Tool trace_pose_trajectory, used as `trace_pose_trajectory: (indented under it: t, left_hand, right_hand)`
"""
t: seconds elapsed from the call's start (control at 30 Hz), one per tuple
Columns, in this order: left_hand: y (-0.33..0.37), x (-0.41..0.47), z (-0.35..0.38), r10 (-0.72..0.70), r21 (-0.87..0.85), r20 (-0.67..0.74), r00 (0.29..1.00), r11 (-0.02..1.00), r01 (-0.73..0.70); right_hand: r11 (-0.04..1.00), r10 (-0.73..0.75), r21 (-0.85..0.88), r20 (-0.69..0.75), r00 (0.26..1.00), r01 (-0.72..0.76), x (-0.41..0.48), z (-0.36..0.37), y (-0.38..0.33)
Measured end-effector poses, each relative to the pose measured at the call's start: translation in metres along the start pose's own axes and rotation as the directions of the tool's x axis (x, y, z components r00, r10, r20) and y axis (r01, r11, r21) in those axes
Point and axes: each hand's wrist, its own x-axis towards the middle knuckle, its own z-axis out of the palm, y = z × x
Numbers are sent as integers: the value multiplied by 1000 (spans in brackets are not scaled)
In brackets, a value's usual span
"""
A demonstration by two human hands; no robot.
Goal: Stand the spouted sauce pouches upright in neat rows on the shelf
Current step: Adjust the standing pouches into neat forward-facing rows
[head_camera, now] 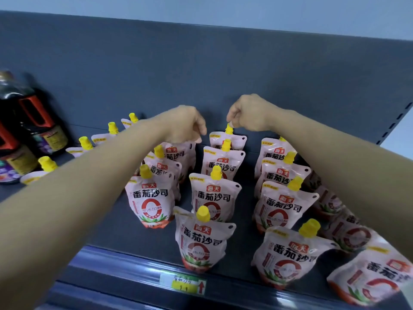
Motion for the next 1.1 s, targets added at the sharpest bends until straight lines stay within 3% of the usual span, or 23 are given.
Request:
trace_pose_trajectory:
  t: [0.17,0.37,0.53,0.67,0.87,1.1]
  left_hand:
    - [-13,-50,-32,-76,-68,-115,990,995,69]
    - [-53,-103,-36,-190,-150,-103,976,973,173]
    - [-84,-121,-24,-153,-334,98,983,926,178]
    - [-97,-112,4,-47,-275,264,963,954,122]
    - [-117,-99,20,109,-158,277,955,985,-66]
    - [-132,-122,14,178,-175,349,920,977,-122]
  right_hand:
    - [988,-151,1,75,986,151,6,4,-39]
    - [967,-231,-36,288,929,252,24,37,-95]
    - [986,-123,-47,439,890,160,34,55,-117]
    - [998,1,-61,452,892,30,38,71,-127]
    - [988,102,-146,397,912,-47,34,81,-140]
    - [977,194,-145,319,927,-155,24,87,-151]
